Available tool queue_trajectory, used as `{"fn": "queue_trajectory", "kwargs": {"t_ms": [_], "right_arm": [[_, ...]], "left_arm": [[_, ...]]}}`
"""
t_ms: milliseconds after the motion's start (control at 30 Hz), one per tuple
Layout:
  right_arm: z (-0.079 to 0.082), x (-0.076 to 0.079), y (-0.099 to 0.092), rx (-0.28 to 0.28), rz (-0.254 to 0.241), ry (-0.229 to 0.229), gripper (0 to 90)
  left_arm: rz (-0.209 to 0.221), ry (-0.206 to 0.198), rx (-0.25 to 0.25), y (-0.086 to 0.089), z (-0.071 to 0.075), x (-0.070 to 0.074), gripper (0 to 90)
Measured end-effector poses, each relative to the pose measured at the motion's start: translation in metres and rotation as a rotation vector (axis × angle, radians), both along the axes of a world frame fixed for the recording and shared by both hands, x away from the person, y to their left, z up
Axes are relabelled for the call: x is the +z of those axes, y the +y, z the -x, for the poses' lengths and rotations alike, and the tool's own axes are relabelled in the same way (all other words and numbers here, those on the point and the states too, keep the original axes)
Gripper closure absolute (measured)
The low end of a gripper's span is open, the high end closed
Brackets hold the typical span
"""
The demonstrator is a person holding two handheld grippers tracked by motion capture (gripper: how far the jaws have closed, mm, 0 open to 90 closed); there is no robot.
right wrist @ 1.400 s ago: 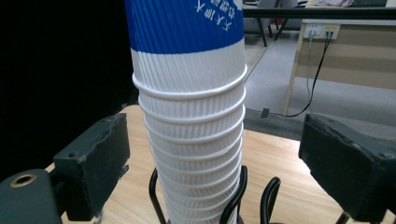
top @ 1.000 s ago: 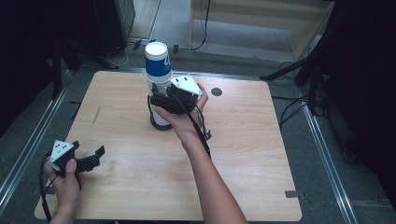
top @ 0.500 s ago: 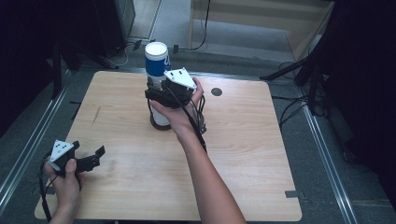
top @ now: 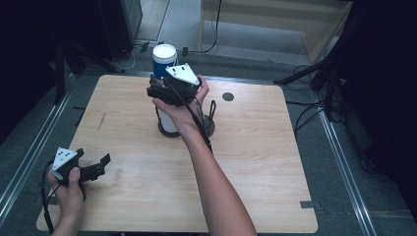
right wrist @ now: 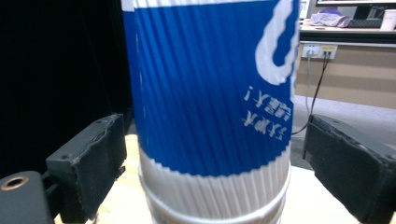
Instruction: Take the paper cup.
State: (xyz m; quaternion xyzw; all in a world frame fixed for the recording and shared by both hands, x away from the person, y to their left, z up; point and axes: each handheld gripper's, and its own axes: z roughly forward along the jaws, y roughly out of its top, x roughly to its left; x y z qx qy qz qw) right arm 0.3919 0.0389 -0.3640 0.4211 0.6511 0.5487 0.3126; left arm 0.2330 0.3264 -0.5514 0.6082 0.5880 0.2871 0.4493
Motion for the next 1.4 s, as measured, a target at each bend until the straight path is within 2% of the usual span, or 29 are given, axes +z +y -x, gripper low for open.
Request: {"fn": "queue_trajectory", "kwargs": {"t_ms": [167,267,467,767,1400], "right_arm": [[-0.007,-0.001,0.005,-0.018,0.012,0.001,6.8],[-0.011,0.0,0.006,-0.015,-0.001,0.002,7.8],[-0.011,0.0,0.011,-0.018,0.002,-0.015,17.1],[-0.01,0.002,0.01,-0.023,-0.008,-0.023,18.0],[-0.007,0.023,0.01,-0.007,-0.023,-0.075,18.3]], "left_arm": [[0.007,-0.002,-0.003,0.0,0.0,0.0,0.0],[0.008,-0.002,-0.004,0.001,0.0,0.0,0.0],[0.018,-0.002,-0.002,0.001,-0.001,0.0,0.0],[0.012,0.004,0.0,0.0,-0.001,0.0,0.0],[0.011,0.002,-0.001,0.0,-0.001,0.0,0.0]]}}
